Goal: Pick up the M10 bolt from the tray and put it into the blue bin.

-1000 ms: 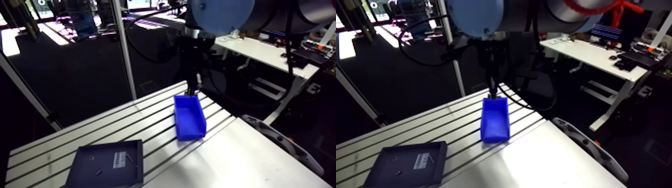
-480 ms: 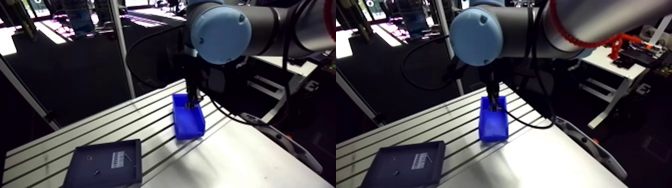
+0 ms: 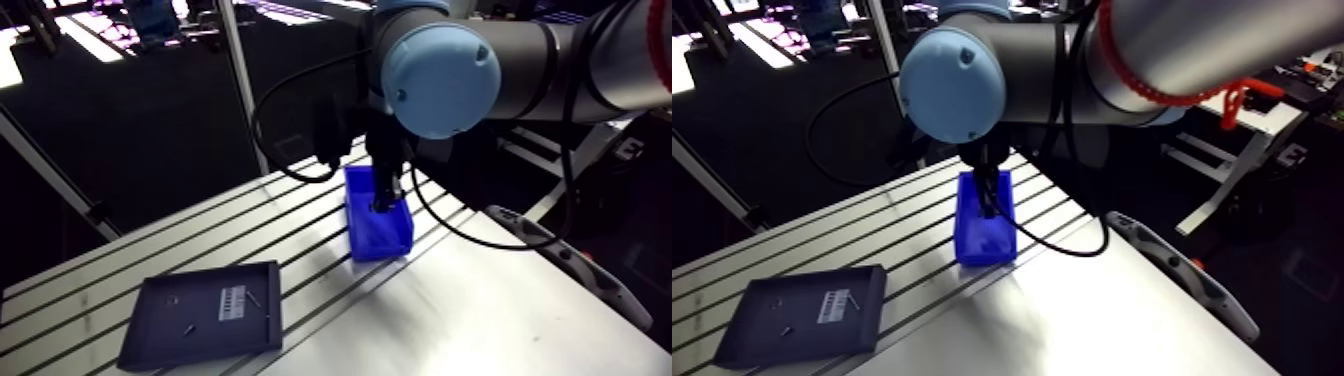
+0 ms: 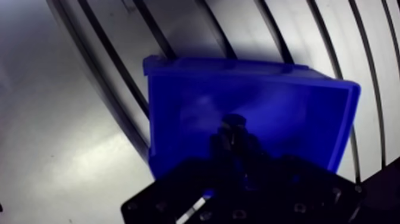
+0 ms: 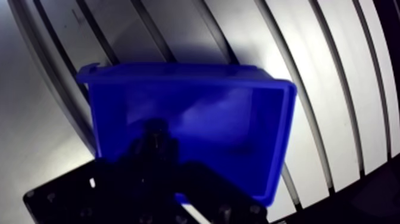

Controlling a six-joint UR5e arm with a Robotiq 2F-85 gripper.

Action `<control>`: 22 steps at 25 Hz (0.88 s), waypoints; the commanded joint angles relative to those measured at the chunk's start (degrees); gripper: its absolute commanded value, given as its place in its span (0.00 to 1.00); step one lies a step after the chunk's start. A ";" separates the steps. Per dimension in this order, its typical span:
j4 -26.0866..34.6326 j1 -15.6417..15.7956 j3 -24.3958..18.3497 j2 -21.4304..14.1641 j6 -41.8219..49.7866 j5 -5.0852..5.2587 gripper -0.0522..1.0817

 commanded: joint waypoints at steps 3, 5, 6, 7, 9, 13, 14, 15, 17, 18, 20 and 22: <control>-2.54 0.12 0.10 2.85 0.04 -0.82 1.00; -2.98 0.21 0.10 3.11 0.04 -0.82 1.00; -2.98 0.12 0.02 3.46 0.04 -0.82 1.00; -3.07 0.12 0.02 3.64 0.04 -0.82 1.00; -2.98 0.21 0.02 3.73 0.04 -0.82 0.99; -3.07 0.21 0.10 3.73 0.13 -0.64 0.96; -3.07 0.12 0.19 3.64 0.13 -0.73 0.89; -3.07 0.12 0.37 3.55 0.04 -0.73 0.69; -3.33 0.21 0.46 3.38 0.66 -0.99 0.10; -4.21 0.21 0.63 3.29 1.53 -1.34 0.06; -5.44 0.12 1.16 3.20 0.92 -1.69 0.06; -5.53 0.12 1.16 2.94 0.66 -2.22 0.05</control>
